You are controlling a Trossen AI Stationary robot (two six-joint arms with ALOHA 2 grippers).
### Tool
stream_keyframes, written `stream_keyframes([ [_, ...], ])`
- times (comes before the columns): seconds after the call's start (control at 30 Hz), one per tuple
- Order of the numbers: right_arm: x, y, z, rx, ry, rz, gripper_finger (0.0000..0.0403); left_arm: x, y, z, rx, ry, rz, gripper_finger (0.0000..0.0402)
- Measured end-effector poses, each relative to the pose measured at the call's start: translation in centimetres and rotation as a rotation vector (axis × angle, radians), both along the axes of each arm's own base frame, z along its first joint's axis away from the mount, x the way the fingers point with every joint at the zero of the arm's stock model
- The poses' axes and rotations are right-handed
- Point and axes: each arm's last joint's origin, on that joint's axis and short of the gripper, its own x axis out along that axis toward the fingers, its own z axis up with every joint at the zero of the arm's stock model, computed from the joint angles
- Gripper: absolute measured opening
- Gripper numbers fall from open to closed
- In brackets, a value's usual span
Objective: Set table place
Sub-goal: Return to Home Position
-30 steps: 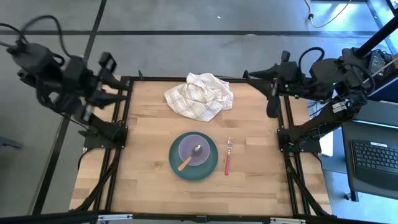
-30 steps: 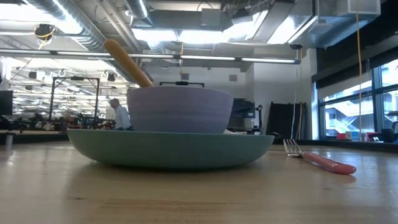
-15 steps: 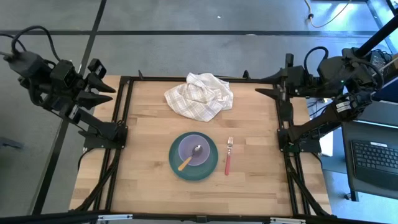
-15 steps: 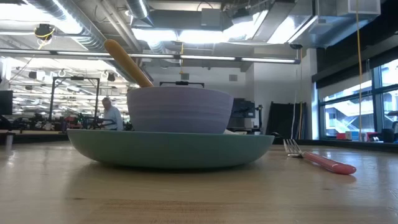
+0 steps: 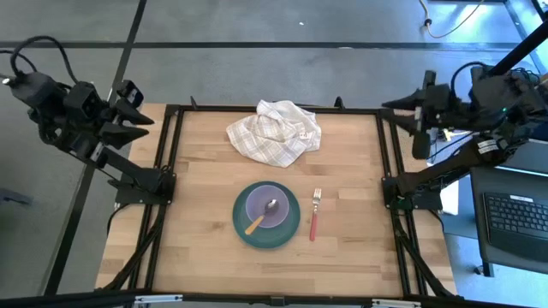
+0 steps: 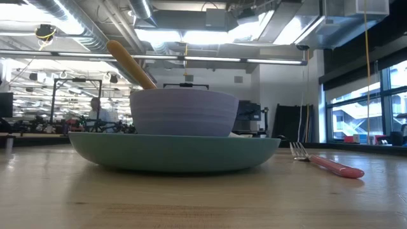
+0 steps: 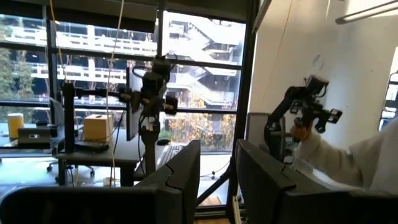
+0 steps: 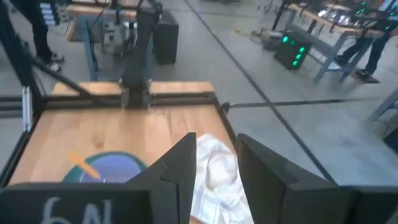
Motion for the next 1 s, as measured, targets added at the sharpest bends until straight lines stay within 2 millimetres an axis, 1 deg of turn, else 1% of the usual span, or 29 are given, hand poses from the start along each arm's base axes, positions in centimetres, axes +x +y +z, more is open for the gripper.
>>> stream_keyframes([
  [0.07,-0.6,-0.1,-1.4,0.022,0.01,-0.007,0.0117,0.1,0.0,0.0,0.001,0.004,0.0,0.0096],
  [0.13,-1.2,-0.2,-2.8,0.052,-0.018,-0.017,0.0117,0.1,0.0,0.0,0.001,0.003,0.004,0.0096],
  [0.33,-2.8,-0.5,-6.2,0.063,-0.285,0.001,0.0117,0.1,0.1,0.1,-0.012,-0.01,0.036,0.0096],
  [0.43,-3.1,-0.6,-8.5,0.068,-0.326,0.002,0.0117,0.1,0.2,0.1,-0.017,-0.008,0.065,0.0096],
  [0.53,-3.3,-0.6,-10.2,0.097,-0.389,0.0,0.0117,0.1,0.1,0.2,-0.012,-0.02,0.051,0.0096],
  [0.63,-3.3,-0.6,-11.8,0.11,-0.444,-0.002,0.0117,0.1,0.1,0.4,0.025,-0.045,0.04,0.0096],
  [0.73,-2.7,-0.5,-13.5,0.069,-0.428,0.003,0.0117,0.0,0.1,0.2,0.049,-0.027,0.039,0.0096],
  [0.87,-2.2,-0.4,-14.9,0.046,-0.417,0.005,0.0117,-0.4,0.2,-0.2,0.06,0.0,0.035,0.0096],
  [1.0,-1.7,-0.3,-16.2,0.026,-0.37,0.001,0.0117,-1.0,0.4,-0.7,0.06,0.017,0.027,0.0096],
])
